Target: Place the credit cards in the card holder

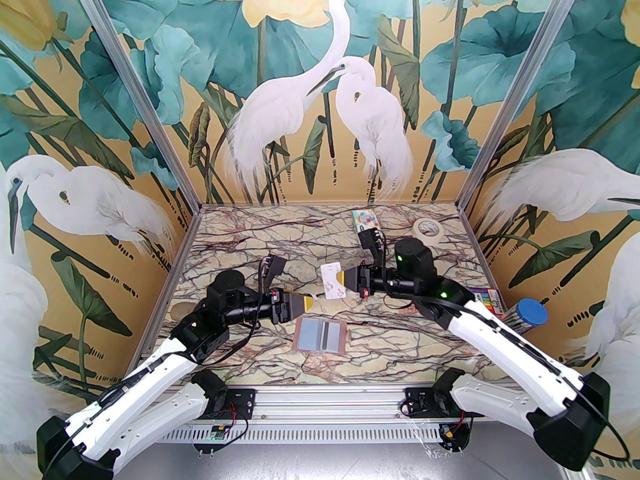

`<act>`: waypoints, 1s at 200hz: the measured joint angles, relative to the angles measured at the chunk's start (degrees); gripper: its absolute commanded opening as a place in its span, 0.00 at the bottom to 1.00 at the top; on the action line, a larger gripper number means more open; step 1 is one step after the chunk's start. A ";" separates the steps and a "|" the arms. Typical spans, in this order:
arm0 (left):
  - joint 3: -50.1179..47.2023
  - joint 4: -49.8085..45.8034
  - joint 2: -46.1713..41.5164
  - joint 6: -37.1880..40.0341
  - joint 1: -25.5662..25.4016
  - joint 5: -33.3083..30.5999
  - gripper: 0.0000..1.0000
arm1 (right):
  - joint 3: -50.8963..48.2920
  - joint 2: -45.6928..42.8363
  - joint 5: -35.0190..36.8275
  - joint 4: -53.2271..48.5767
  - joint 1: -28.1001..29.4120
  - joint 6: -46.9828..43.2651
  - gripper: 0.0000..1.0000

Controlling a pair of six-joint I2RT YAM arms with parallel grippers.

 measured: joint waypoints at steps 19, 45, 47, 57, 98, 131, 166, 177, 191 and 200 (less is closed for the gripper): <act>0.13 2.40 -0.02 -0.09 0.00 2.25 0.53 | -0.55 -0.85 -2.21 3.10 1.81 1.42 0.00; 0.31 5.42 -0.31 -0.31 0.00 3.96 0.52 | -1.27 -1.03 -4.26 6.84 3.58 3.52 0.00; 0.31 5.64 -0.37 -0.33 0.00 4.04 0.52 | -1.33 -1.03 -4.37 7.13 3.67 3.67 0.00; 0.31 6.86 -0.83 -0.61 0.00 4.50 0.52 | -1.73 -1.03 -4.79 8.61 4.00 4.81 0.00; 0.22 11.93 -2.71 -2.82 0.00 5.42 0.38 | -3.41 -1.01 -5.03 13.55 4.74 8.63 0.00; -1.07 16.06 -3.02 -5.55 0.00 5.49 0.29 | -3.58 -1.03 -4.98 15.93 5.18 9.97 0.00; -1.99 17.53 -3.02 -7.17 0.00 5.66 0.15 | -3.58 -1.01 -5.01 16.24 5.29 10.12 0.00; -2.01 17.66 -3.02 -7.56 0.00 5.64 0.08 | -3.58 -1.01 -5.03 16.37 5.29 10.12 0.00; -2.01 17.70 -3.04 -8.17 0.00 5.62 0.00 | -3.58 -1.01 -5.20 16.48 5.29 10.12 0.00; -2.01 17.75 -3.06 -8.15 0.00 5.49 0.00 | -3.58 -1.01 -5.42 16.46 5.27 10.10 0.08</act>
